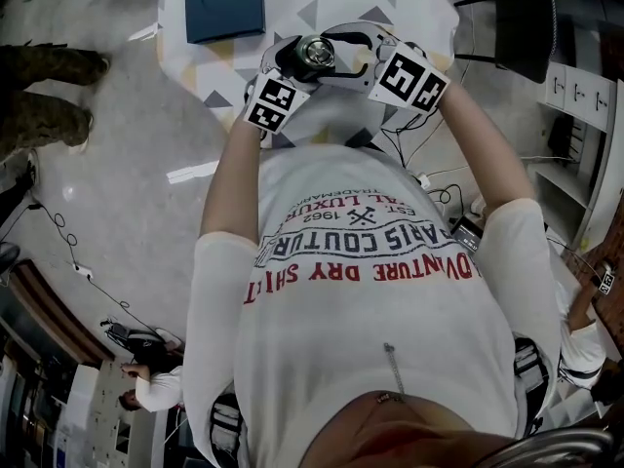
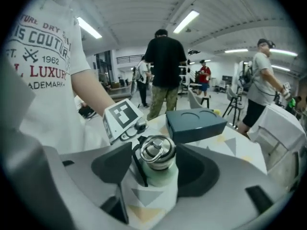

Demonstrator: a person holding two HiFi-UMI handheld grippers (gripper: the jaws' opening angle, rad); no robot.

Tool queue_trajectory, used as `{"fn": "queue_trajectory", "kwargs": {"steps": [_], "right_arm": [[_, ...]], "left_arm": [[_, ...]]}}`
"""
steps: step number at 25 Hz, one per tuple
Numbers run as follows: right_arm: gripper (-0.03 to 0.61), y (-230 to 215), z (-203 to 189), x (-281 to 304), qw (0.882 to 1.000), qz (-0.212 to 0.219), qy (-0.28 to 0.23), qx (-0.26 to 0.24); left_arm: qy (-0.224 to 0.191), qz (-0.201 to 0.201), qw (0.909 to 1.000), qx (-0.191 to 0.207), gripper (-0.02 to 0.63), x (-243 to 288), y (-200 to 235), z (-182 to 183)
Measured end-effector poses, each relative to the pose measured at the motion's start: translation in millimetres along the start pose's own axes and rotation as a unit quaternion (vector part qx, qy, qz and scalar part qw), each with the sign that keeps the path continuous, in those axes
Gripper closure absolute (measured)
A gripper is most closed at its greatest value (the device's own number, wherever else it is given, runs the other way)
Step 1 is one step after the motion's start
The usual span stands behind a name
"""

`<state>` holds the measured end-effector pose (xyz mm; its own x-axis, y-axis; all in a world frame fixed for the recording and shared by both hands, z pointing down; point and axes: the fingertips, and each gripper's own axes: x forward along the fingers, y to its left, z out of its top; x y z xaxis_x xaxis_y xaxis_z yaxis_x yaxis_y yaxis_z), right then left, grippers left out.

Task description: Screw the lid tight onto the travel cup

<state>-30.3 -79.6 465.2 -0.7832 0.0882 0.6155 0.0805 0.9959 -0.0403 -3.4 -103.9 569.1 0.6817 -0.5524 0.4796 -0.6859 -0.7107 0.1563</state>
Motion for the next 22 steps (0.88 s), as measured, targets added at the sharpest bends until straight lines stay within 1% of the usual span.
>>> {"fn": "queue_trajectory", "kwargs": {"steps": [2,4,10,11,15,22], "right_arm": [[0.304,-0.8,-0.3,0.6,0.999,0.033,0.023,-0.022],[0.304,-2.6,0.7,1.2,0.997,0.056,0.035,-0.036],[0.305,-2.2,-0.9,3.5,0.990,0.103,0.066,-0.065],[0.319,-1.5,-2.3,3.9,0.989,0.107,0.069,-0.068],[0.331,-2.2,-3.3,4.2,0.990,0.101,0.066,-0.067],[0.331,-3.8,-1.9,3.0,0.998,0.047,0.039,-0.025]], "left_arm": [[0.000,0.000,1.0000,-0.001,0.232,-0.2,-0.2,-0.3],[0.001,0.000,1.0000,-0.001,0.232,0.1,-0.4,-0.7],[0.001,0.000,1.0000,-0.001,0.232,0.3,-1.1,-0.4],[0.001,-0.001,1.0000,-0.001,0.230,0.3,-1.2,-0.6],[0.001,-0.001,1.0000,0.000,0.232,0.6,-1.2,-0.9],[0.001,-0.001,1.0000,0.000,0.230,-0.1,-1.2,-0.1]]}}
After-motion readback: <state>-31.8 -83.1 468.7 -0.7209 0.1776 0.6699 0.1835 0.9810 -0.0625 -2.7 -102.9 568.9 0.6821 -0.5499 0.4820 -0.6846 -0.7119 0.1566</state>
